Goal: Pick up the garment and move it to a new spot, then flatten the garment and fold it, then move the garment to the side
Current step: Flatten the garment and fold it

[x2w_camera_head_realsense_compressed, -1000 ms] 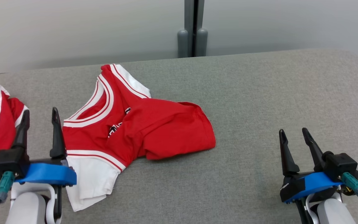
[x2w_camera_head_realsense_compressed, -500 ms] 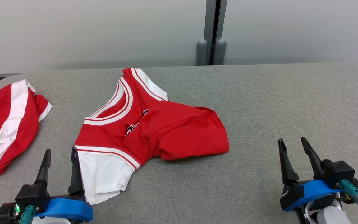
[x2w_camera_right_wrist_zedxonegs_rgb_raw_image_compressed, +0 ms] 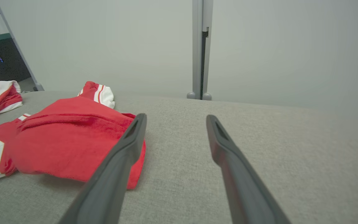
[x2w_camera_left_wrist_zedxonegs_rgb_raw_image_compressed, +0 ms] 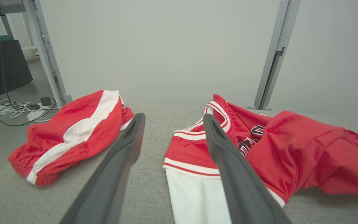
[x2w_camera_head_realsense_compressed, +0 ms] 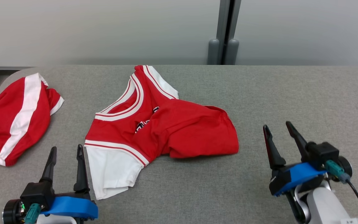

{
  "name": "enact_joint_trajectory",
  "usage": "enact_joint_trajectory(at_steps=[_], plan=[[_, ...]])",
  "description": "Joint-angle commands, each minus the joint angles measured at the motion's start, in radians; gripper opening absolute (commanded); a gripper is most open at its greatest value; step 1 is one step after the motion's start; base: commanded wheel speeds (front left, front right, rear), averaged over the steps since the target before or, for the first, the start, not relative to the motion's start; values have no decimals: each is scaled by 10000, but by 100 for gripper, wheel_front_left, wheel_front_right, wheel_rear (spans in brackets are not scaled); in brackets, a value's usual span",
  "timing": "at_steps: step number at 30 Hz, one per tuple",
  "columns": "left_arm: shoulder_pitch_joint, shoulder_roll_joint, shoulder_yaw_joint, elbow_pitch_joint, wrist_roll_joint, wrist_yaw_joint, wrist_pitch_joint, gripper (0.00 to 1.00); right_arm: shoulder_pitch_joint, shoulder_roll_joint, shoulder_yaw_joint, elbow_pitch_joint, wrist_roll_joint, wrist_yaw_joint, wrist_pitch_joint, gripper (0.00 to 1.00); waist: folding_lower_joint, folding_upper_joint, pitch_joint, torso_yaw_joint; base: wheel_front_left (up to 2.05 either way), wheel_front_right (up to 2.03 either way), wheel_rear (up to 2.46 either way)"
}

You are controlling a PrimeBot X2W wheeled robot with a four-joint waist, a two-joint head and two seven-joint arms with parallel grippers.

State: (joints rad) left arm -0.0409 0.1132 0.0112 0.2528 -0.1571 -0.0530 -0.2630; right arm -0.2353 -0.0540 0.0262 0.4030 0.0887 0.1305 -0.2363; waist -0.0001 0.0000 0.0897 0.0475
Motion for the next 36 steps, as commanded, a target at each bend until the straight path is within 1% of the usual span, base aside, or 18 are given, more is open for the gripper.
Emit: enact_joint_trajectory(at_steps=[1, 5, 12, 21, 22, 28, 29, 30, 31, 32, 36], plan=[[-204, -69, -57, -47, 70, -61, -26, 100, -552, -207, 223, 104, -63, 5, 129, 100, 1, 0, 124, 161, 0, 0, 0], [-442, -188, -119, -15, 93, -133, -26, 100, -1690, -405, 817, 545, -117, 5, 441, 100, 1, 0, 346, 475, 0, 0, 0], [-863, -410, -270, 41, 89, -236, -26, 100, -3179, -832, 1494, 2095, -60, 5, 838, 100, 1, 0, 770, 1103, 0, 0, 0], [-1161, -556, -379, 81, 93, -316, -26, 100, -4023, -1190, 2018, 4637, 129, 4, 844, 100, 1, 0, 1174, 1681, 0, 0, 0], [-1161, -556, -379, 81, 93, -316, -26, 100, -4023, -1190, 2018, 4637, 129, 4, 844, 100, 1, 0, 1174, 1681, 0, 0, 0], [-1384, -606, -443, 123, 59, -359, -26, 100, -4571, -1217, 2467, 6004, 500, 4, 772, 100, 1, 0, 1424, 1916, 0, 0, 0], [-1420, -614, -470, 145, 54, -364, -26, 100, -4661, -1226, 2555, 6200, 546, 4, 801, 98, 1, 0, 1470, 1964, 0, 0, 0], [-1472, -617, -490, 155, 48, -369, -26, 100, -4771, -1225, 2634, 6368, 624, 4, 742, 79, 1, 0, 1502, 2000, 0, 0, 0], [-1526, -618, -516, 152, 42, -372, -26, 100, -4868, -1196, 2701, 6524, 743, 4, 737, 67, 1, 0, 1538, 2033, 0, 0, 0], [-1559, -618, -541, 156, 36, -374, -26, 100, -4940, -1157, 2807, 6683, 839, 5, 741, 0, 1, 0, 1560, 2057, 0, 0, 0], [-1634, -628, -599, 213, -1, -375, -26, 100, -5255, -1074, 3130, 7001, 1397, 4, 479, 0, 1, 0, 1589, 2093, 0, 0, 0]])
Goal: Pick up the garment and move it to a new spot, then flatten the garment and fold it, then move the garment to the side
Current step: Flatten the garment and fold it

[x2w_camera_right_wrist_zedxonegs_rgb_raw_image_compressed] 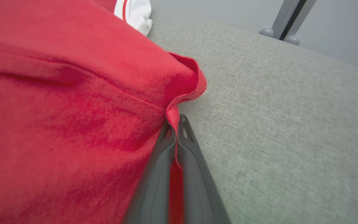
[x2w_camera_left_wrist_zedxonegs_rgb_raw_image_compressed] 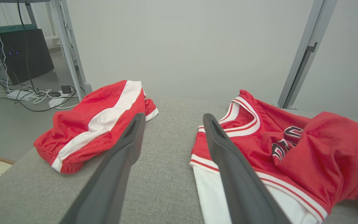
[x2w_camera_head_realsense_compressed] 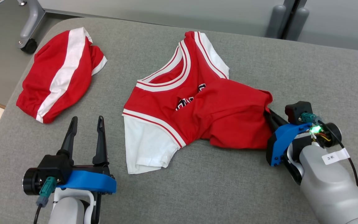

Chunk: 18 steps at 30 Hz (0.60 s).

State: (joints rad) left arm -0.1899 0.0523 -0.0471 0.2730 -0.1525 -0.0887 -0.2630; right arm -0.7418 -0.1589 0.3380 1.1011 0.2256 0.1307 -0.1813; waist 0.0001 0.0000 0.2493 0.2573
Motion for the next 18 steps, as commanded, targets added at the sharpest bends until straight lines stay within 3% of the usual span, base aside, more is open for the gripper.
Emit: enact_joint_trajectory(at_steps=[1, 11, 18], plan=[[-145, -21, -8, 20, -37, -13, -26, 100, -270, -46, 86, 8, 133, 2, -215, 0, -1, 0, -24, -20, 0, 0, 0], [446, -23, 240, 183, 45, -18, -26, 100, 413, -120, 1218, -943, 1203, 2, -826, 0, -1, 0, -852, -841, 0, 0, 0], [930, -23, 474, 236, 147, -64, -26, 100, 2130, -555, 1852, -3605, 2133, 3, -850, 0, -1, 0, -1646, -1744, 0, 0, 0]])
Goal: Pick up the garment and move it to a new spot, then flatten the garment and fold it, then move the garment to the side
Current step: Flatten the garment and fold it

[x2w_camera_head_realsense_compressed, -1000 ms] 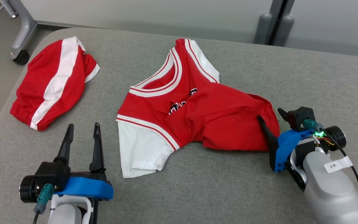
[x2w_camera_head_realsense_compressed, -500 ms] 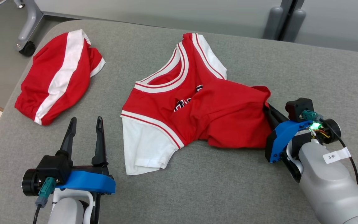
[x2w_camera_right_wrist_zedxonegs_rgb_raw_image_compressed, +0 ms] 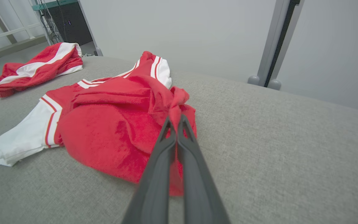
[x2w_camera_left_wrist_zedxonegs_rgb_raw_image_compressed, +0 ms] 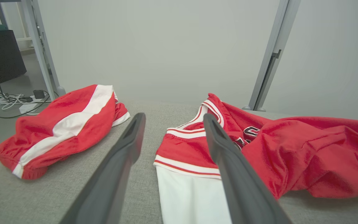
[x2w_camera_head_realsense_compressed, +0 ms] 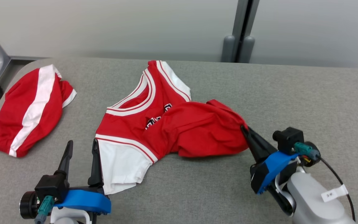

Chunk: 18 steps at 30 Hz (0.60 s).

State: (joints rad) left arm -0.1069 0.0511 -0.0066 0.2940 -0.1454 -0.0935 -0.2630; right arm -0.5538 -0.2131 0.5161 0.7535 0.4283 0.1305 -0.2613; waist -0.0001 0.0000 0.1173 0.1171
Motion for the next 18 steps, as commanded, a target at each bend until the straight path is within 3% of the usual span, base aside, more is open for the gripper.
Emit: enact_joint_trajectory(at_steps=[1, 10, 18], plan=[[156, -8, 77, 39, 67, -31, -26, 100, 477, -87, 159, -463, 211, 5, -51, 0, 1, 0, -399, -439, 0, 0, 0], [557, -9, 136, 128, 42, -95, -26, 100, 2518, -611, 1311, -2997, 1072, 5, 46, 0, 1, 0, -758, -986, 0, 0, 0], [824, -11, 170, 209, 94, -131, -26, 100, 4404, -1345, 1721, -4477, 1429, 5, 708, 0, 1, 0, -1122, -1095, 0, 0, 0]])
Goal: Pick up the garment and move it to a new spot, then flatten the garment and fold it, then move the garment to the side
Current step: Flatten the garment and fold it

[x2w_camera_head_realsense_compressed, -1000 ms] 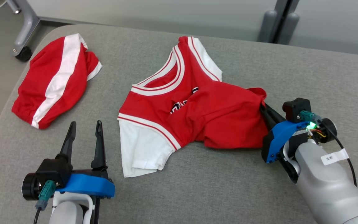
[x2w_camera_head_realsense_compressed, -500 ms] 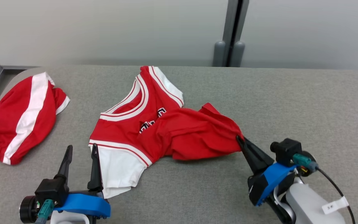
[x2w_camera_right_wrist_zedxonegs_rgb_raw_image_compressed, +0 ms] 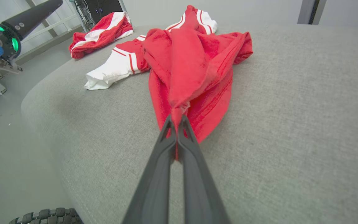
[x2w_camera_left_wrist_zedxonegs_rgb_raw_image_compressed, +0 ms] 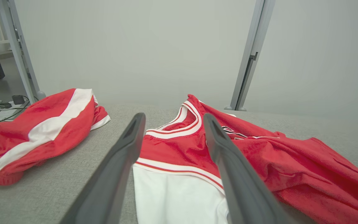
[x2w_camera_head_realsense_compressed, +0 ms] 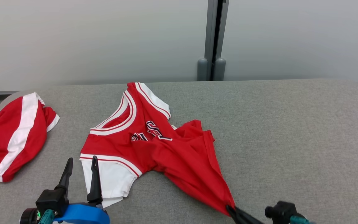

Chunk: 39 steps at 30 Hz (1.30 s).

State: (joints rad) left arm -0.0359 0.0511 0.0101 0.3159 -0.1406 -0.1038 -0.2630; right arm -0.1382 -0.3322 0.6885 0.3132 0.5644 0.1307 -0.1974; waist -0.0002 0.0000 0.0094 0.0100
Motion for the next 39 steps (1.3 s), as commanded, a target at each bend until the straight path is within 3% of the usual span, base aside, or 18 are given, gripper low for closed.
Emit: enact_joint_trajectory(at_steps=[1, 12, 16, 17, 18, 19, 28, 39], plan=[[142, -10, 13, -13, 45, -29, -26, 100, 501, -249, 94, -166, 26, 3, 205, 0, 2, 0, -64, -33, 0, 0, 0], [291, -10, -13, -19, -18, 11, -26, 100, 2428, -979, 1021, -609, 716, 3, 1380, 0, 2, 0, -133, -101, 0, 0, 0], [290, -10, 77, -26, 19, 1, -26, 100, 2545, -1248, 834, -813, 877, 3, 1562, 0, 2, 0, -118, -155, 0, 0, 0], [302, -10, 96, -35, 31, 0, -26, 100, 2501, -1272, 686, -857, 860, 3, 1499, 13, 2, 0, -116, -169, 0, 0, 0], [313, -10, 113, -42, 34, 1, -26, 100, 2422, -1282, 515, -905, 811, 3, 1428, 82, 2, 0, -117, -181, 0, 0, 0], [320, -10, 120, -49, 31, 2, -26, 100, 2346, -1288, 322, -934, 772, 3, 1376, 100, 2, 0, -117, -188, 0, 0, 0], [95, -10, 49, -102, 15, 24, -26, 100, 1160, -1356, -1768, -1254, -176, 3, 791, 100, 2, 0, 43, -10, 0, 0, 0], [-259, -12, 28, -253, 90, 23, -26, 100, -1634, -529, -2631, -559, -1429, 3, 1070, 100, 2, 0, 716, 489, 0, 0, 0]])
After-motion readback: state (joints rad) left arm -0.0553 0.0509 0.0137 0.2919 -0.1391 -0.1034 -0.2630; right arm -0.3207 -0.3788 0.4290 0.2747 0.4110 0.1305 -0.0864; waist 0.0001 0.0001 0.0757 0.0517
